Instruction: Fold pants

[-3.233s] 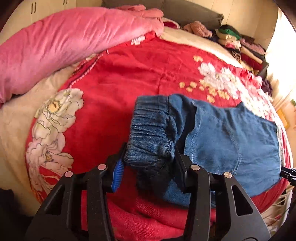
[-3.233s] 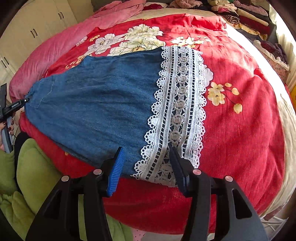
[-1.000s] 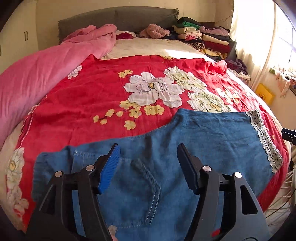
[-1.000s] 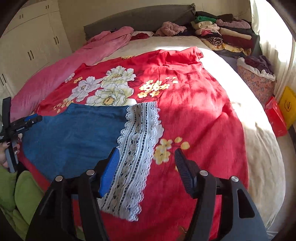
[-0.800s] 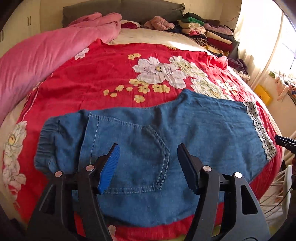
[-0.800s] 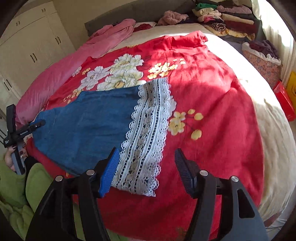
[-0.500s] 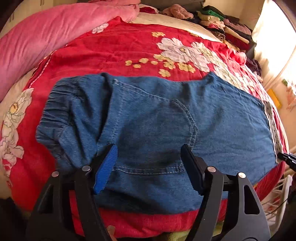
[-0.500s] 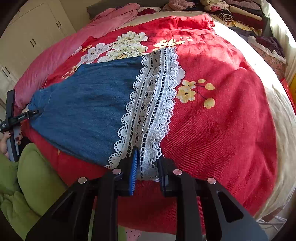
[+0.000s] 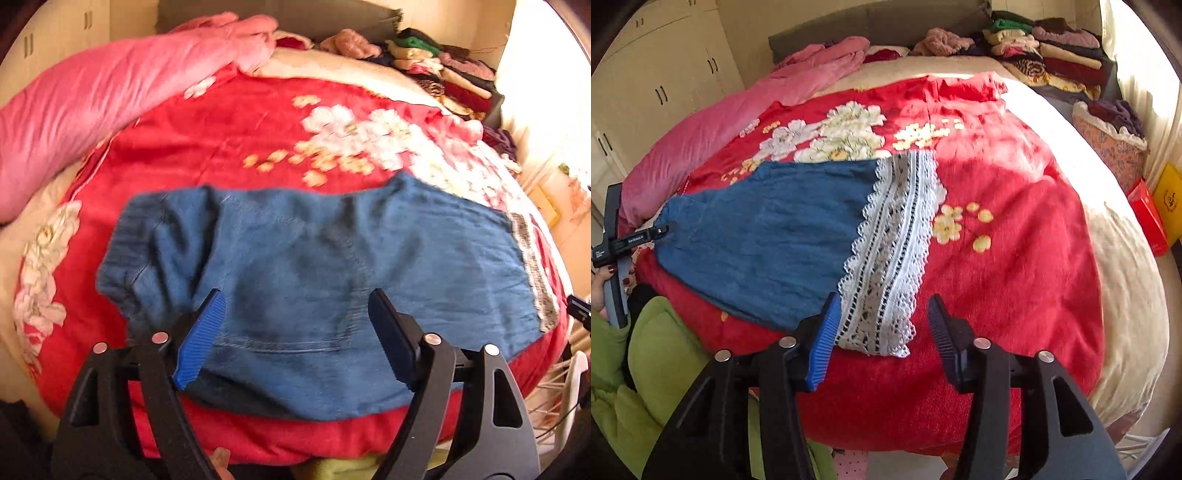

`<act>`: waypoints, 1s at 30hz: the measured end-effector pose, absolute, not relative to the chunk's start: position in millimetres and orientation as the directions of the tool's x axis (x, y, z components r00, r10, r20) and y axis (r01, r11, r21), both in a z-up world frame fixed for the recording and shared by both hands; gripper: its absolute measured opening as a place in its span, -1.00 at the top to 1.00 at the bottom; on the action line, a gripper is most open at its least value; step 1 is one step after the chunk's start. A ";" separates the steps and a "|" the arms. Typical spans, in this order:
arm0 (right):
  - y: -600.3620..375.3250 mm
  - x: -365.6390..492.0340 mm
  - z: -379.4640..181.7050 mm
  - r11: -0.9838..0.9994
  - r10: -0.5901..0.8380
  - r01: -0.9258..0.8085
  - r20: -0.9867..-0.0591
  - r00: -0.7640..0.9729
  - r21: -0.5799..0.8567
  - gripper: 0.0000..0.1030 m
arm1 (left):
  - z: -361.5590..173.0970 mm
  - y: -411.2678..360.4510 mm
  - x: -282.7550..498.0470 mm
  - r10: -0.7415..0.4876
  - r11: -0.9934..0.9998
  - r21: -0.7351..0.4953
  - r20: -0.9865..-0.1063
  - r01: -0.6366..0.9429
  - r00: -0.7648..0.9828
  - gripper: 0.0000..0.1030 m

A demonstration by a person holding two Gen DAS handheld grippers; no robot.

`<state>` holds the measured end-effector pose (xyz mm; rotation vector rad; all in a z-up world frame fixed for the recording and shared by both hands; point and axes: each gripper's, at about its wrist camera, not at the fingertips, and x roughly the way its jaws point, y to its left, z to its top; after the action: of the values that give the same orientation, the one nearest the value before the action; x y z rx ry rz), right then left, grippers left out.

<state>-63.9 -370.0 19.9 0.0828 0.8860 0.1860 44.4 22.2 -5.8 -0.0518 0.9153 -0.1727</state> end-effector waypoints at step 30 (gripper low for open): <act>-343.1 -56.9 4.3 0.967 0.253 -0.147 -0.743 0.619 0.206 -0.28 | -7.0 -119.4 66.8 -0.225 0.891 0.042 -0.824 0.452 0.520 -0.78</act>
<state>-56.9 -343.1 4.3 0.1298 0.8739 0.2306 66.8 -119.4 -7.0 0.2647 0.9418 -0.4110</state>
